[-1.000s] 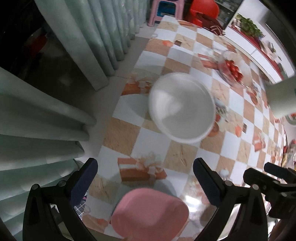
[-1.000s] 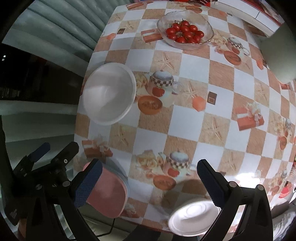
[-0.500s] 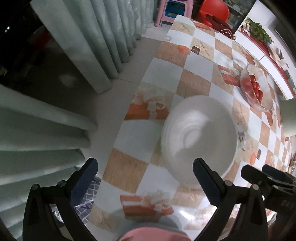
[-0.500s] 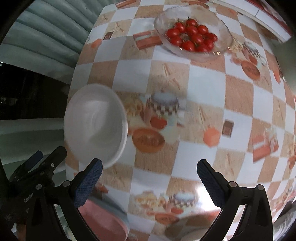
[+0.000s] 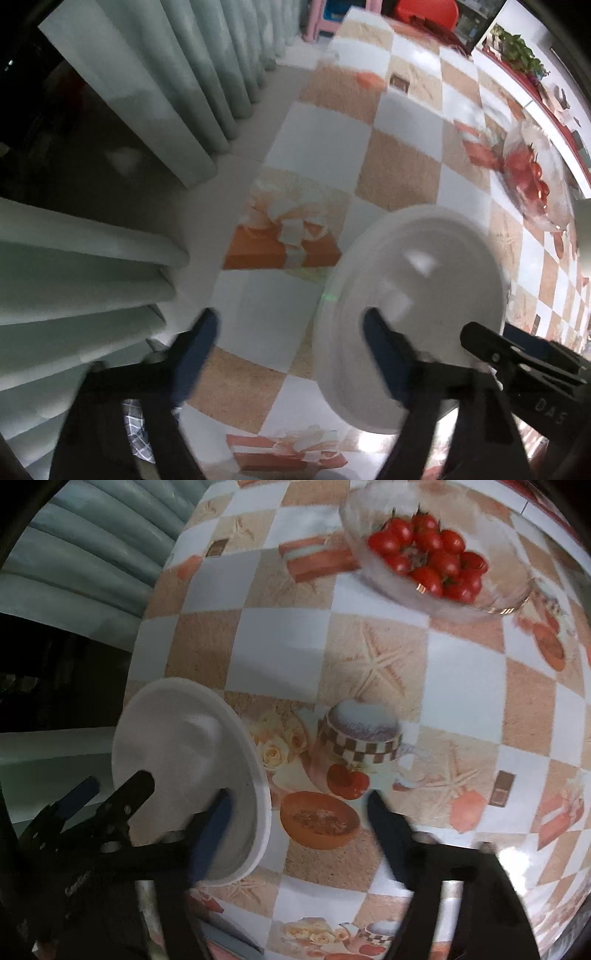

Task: Organize plates and bowls
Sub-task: 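Lift the third white plate with the right tool and carry it to the white stack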

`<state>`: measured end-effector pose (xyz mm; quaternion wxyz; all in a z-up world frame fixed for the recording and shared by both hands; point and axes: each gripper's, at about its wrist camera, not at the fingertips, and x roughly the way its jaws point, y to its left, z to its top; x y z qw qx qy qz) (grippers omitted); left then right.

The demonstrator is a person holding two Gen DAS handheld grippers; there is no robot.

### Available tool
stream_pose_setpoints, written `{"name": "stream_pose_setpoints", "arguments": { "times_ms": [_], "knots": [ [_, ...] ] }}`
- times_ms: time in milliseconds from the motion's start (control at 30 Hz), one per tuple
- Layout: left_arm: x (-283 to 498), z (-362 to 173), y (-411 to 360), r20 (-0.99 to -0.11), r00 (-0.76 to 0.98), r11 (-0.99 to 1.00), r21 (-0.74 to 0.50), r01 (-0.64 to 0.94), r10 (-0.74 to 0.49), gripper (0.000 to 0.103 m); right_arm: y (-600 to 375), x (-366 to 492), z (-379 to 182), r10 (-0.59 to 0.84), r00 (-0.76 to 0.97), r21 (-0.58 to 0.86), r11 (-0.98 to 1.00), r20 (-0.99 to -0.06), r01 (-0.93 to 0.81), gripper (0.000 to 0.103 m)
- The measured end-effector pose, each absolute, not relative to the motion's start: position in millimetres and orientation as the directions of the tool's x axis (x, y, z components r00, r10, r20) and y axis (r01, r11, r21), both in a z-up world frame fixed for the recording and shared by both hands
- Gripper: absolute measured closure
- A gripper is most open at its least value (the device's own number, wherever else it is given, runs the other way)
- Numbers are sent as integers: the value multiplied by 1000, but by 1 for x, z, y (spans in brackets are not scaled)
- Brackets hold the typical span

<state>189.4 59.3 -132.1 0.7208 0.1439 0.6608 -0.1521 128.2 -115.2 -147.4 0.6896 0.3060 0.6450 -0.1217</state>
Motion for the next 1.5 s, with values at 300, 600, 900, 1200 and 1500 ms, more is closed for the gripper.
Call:
{"name": "stream_pose_setpoints", "arguments": {
  "times_ms": [300,600,900,1200,1500],
  "knots": [
    [178,-139,34,-995,61,871,-37,490,-76,78,-114,129,-155,313,177,358,763,-933,538,83],
    [126,-141,8,-997,24,805,-44,592,-73,80,-126,79,-154,287,99,292,782,-953,551,88],
    [47,-149,-24,-997,-33,738,-70,671,-65,80,-153,2,-159,292,28,245,743,-956,623,87],
    [-8,-153,-54,-997,-55,700,-83,709,-62,80,-173,-59,-158,295,22,231,697,-955,679,87],
    [-24,-127,-60,-996,-9,698,-65,713,-84,80,-166,-75,-139,301,75,271,687,-951,675,87]
  ]
}}
